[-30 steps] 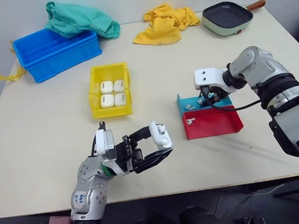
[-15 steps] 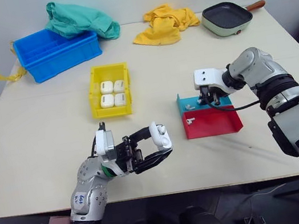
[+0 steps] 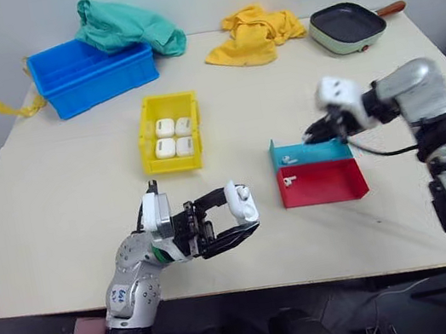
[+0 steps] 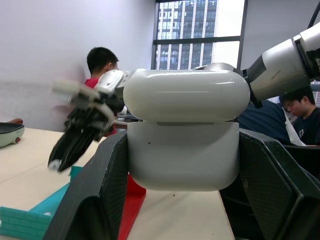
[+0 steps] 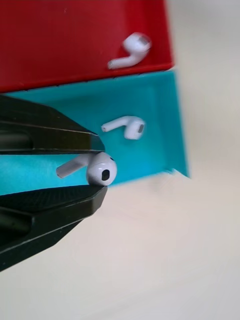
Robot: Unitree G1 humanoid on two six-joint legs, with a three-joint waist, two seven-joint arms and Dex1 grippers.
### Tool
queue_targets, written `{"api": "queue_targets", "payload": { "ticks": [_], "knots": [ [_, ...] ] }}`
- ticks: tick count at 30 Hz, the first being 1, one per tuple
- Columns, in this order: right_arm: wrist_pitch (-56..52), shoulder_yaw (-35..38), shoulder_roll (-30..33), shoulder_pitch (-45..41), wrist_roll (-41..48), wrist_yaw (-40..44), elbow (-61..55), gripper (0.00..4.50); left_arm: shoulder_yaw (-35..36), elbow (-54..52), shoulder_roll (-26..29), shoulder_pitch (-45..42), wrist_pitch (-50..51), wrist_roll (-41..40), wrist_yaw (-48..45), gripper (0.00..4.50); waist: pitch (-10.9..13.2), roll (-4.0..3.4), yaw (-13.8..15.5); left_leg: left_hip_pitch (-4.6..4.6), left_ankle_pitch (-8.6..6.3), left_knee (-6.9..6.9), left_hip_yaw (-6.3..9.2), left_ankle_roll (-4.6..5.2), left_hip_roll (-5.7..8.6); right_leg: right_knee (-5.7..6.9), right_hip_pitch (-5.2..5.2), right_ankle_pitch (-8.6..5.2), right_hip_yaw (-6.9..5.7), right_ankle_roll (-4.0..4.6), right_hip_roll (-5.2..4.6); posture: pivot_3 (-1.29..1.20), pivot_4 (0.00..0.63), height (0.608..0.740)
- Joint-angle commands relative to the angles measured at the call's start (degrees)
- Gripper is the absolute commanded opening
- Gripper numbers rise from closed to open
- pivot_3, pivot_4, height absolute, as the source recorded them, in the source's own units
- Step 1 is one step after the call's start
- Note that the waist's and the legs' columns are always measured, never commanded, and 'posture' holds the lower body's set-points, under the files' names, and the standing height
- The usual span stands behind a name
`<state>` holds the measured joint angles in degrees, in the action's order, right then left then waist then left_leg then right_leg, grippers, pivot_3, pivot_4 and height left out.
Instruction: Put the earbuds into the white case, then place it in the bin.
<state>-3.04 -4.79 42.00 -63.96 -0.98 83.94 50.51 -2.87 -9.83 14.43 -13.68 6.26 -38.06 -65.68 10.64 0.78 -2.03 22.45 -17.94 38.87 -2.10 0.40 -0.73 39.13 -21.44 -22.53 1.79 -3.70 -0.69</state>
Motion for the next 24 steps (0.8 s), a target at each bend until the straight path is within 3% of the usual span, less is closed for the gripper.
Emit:
{"api": "queue_targets", "payload": {
  "ticks": [1, 4, 5, 8, 10, 16, 24],
  "knots": [
    [-17.38, 11.26, 2.29, 8.74, 17.67, 3.9, -22.48, 0.43, -0.07, 1.25, -0.9, -2.38, -0.52, -1.23, -1.37, 2.81, 0.0, 0.0, 0.34, -0.01, 0.0, -0.02, 0.0, 0.0, 0.0, -0.02, 0.01, 0.0, 0.0, 0.0, 0.0, 0.0, 0.15, 0.74],
    [-37.56, 19.0, 2.63, 21.12, 33.37, -2.37, -47.18, 0.43, -0.16, 4.31, -2.26, -5.19, -0.7, -1.14, -2.02, 2.81, 0.0, 0.0, 0.53, 0.02, 0.0, -0.04, 0.05, 0.0, -0.04, -0.04, 0.04, 0.0, -0.06, 0.0, 0.02, 0.0, 0.15, 0.74],
    [-45.04, 22.25, 0.45, 23.49, 40.56, -8.08, -54.01, 0.43, -0.3, 5.46, -2.86, -6.3, -0.64, -1.06, -2.16, 2.81, 0.0, 0.0, 0.55, 0.04, 0.0, -0.03, 0.06, 0.0, -0.04, -0.04, 0.04, 0.0, -0.08, 0.0, 0.02, 0.0, 0.15, 0.74],
    [-58.77, 28.85, -6.12, 28.57, 61.44, -24.3, -67.31, 0.43, -0.68, 8.29, -4.52, -9.04, -0.58, -0.79, -2.69, 2.81, 0.0, 0.0, 0.14, 0.08, 0.0, 0.02, -0.03, -0.01, -0.06, -0.08, 0.0, 0.0, -0.05, 0.0, 0.02, 0.0, 0.15, 0.74],
    [-61.85, 30.37, -8.53, 31.39, 71.22, -32.45, -72.4, 0.43, -1.02, 9.62, -5.36, -10.33, -0.69, -0.4, -3.22, 2.81, -0.01, 0.01, 0.26, 0.05, 0.01, 0.03, 0.02, -0.02, -0.08, -0.05, 0.06, 0.0, -0.1, 0.0, 0.04, 0.0, 0.15, 0.74],
    [-59.49, 26.98, -10.56, 38.52, 81.03, -44.08, -80.74, 0.43, -2.14, 12.16, -6.5, -13.08, -1.75, 1.54, -4.62, 2.81, -0.01, 0.01, 0.46, 0.14, -0.07, 0.06, 0.0, 0.13, -0.04, -0.25, 0.08, 0.0, -0.06, -0.01, 0.03, 0.0, 0.15, 0.74],
    [-54.11, 21.61, -10.36, 42.52, 79.62, -46.72, -83.71, 0.43, -1.95, 12.06, -8.01, -14.21, -1.63, 1.2, -3.89, 2.81, -0.01, 0.01, 0.42, 0.21, -0.07, 0.05, 0.02, 0.14, -0.04, -0.34, 0.05, 0.0, -0.05, -0.01, 0.05, 0.0, 0.15, 0.74]
  ]
}}
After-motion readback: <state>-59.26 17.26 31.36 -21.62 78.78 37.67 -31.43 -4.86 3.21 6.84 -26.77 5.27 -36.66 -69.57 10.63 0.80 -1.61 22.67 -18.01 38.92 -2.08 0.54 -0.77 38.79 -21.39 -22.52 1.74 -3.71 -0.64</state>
